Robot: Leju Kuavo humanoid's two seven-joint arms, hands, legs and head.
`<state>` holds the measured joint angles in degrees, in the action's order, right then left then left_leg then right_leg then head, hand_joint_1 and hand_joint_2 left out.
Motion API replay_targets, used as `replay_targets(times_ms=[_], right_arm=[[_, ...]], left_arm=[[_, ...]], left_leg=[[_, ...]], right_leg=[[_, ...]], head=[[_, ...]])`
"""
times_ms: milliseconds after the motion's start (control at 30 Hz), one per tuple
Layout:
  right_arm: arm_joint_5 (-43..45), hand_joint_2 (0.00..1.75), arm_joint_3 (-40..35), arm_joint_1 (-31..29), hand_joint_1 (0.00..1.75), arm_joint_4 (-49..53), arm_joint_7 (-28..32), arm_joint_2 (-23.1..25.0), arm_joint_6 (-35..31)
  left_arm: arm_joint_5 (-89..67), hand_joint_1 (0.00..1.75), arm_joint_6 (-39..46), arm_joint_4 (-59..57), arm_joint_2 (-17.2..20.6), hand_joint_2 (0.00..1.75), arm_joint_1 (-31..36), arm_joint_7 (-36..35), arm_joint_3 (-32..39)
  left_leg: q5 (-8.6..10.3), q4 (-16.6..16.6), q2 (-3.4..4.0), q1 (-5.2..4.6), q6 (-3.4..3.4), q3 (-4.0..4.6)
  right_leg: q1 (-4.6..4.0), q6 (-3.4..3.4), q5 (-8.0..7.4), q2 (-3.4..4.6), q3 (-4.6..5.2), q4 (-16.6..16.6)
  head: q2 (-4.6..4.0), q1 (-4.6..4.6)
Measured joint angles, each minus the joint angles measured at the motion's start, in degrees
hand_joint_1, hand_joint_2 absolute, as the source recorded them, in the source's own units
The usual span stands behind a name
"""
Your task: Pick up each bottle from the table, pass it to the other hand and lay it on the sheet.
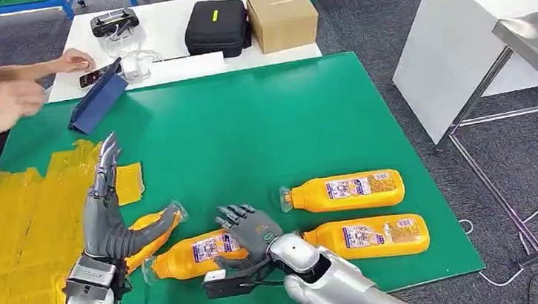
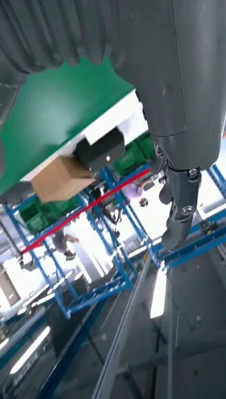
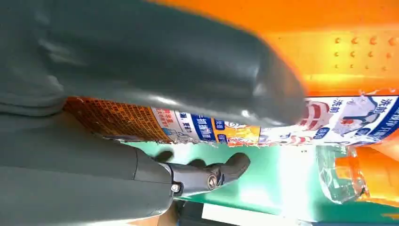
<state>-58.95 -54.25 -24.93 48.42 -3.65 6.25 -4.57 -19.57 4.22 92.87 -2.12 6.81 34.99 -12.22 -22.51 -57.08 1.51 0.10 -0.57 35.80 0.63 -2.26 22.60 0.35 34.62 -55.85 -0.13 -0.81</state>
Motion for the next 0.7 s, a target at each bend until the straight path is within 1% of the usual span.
replay_targets(times_ms=[33, 67, 167, 300, 333, 400, 467, 533, 600, 700], right_arm=[[0.13, 0.0, 0.02, -0.28, 1.48, -0.66, 0.22, 0.28, 0.0], [0.2, 0.0, 0.04, -0.54, 1.73, -1.23, 0.31, 0.55, 0.0], [0.64, 0.0, 0.28, -1.1, 1.75, -2.74, 0.33, 1.16, -0.39], [1.38, 0.0, 1.53, -1.04, 1.75, -3.76, 0.22, 1.88, -2.97], [1.44, 1.75, 1.79, -0.92, 1.75, -3.85, 0.15, 1.97, -3.63], [1.75, 1.75, 2.49, -0.52, 1.75, -3.87, 0.09, 2.12, -5.14], [1.9, 1.75, 4.13, 1.02, 1.75, -3.0, -0.02, 2.3, -8.42], [2.03, 1.75, 6.22, 3.15, 1.75, -0.7, 0.07, 2.27, -11.46], [2.07, 1.75, 8.3, 5.45, 1.75, 2.37, 0.39, 2.17, -13.02], [3.65, 1.75, 11.85, 9.66, 1.75, 8.02, 3.13, 1.88, -17.58]], left_arm=[[0.31, 0.0, -0.07, 0.35, 0.0, 1.75, -0.04, 0.09, -0.28], [0.4, 0.0, -0.11, 0.66, 0.0, 1.75, -0.1, 0.13, -0.42], [0.64, 0.0, -0.13, 1.49, 0.0, 1.75, -0.27, 0.17, -0.98], [1.05, 0.0, -0.81, 2.32, 0.0, 1.75, -0.51, 0.17, -1.58], [1.07, 0.0, -0.83, 2.47, 0.0, 1.75, -0.56, 0.17, -1.75], [1.1, 0.0, -1.03, 2.89, -0.02, 1.75, -0.82, 0.17, -1.86], [1.32, 0.0, -1.05, 3.61, -0.02, 1.75, -1.38, 0.02, -1.97], [1.34, 0.0, -1.05, 4.37, 0.0, 1.75, -2.08, -0.39, -1.97], [1.34, 0.0, -1.03, 4.98, 0.0, 1.75, -2.74, -0.63, -1.95], [1.34, 0.0, -0.94, 5.84, 0.0, 1.75, -3.69, -0.77, -1.95]], left_leg=[[-0.01, 0.0, 0.0, 0.0, 0.01, -0.06], [-0.03, 0.01, 0.0, 0.01, 0.03, -0.13], [-0.05, 0.01, 0.0, 0.02, 0.05, -0.22], [-0.03, 0.01, -0.01, 0.03, 0.05, -0.22], [-0.03, 0.01, -0.02, 0.03, 0.05, -0.21], [-0.02, 0.01, -0.03, 0.04, 0.05, -0.2], [-0.03, 0.0, -0.06, 0.03, 0.04, -0.16], [-0.04, -0.01, -0.11, 0.03, 0.03, -0.07], [-0.05, -0.01, -0.15, 0.02, 0.02, 0.1], [-0.06, -0.01, -0.19, 0.0, 0.02, 0.37]], right_leg=[[0.0, 0.0, 0.0, 0.0, -0.06, 0.0], [0.0, 0.01, 0.01, 0.01, -0.1, 0.01], [0.0, 0.05, 0.04, 0.01, -0.17, 0.01], [0.0, 0.03, 0.02, 0.01, -0.18, 0.01], [0.0, 0.02, 0.02, 0.0, -0.19, 0.01], [0.01, 0.01, 0.03, 0.0, -0.21, 0.0], [0.01, -0.03, 0.06, -0.01, -0.23, 0.0], [0.02, -0.05, 0.09, -0.03, -0.18, 0.0], [0.02, -0.05, 0.09, -0.05, -0.06, 0.0], [0.03, -0.06, 0.09, -0.07, 0.19, 0.0]], head=[[0.0, 0.0], [0.0, 0.0], [0.0, 0.0], [0.0, 0.0], [0.0, 0.0], [0.0, 0.0], [0.0, 0.0], [0.0, 0.0], [0.0, 0.0], [0.0, 0.0]])
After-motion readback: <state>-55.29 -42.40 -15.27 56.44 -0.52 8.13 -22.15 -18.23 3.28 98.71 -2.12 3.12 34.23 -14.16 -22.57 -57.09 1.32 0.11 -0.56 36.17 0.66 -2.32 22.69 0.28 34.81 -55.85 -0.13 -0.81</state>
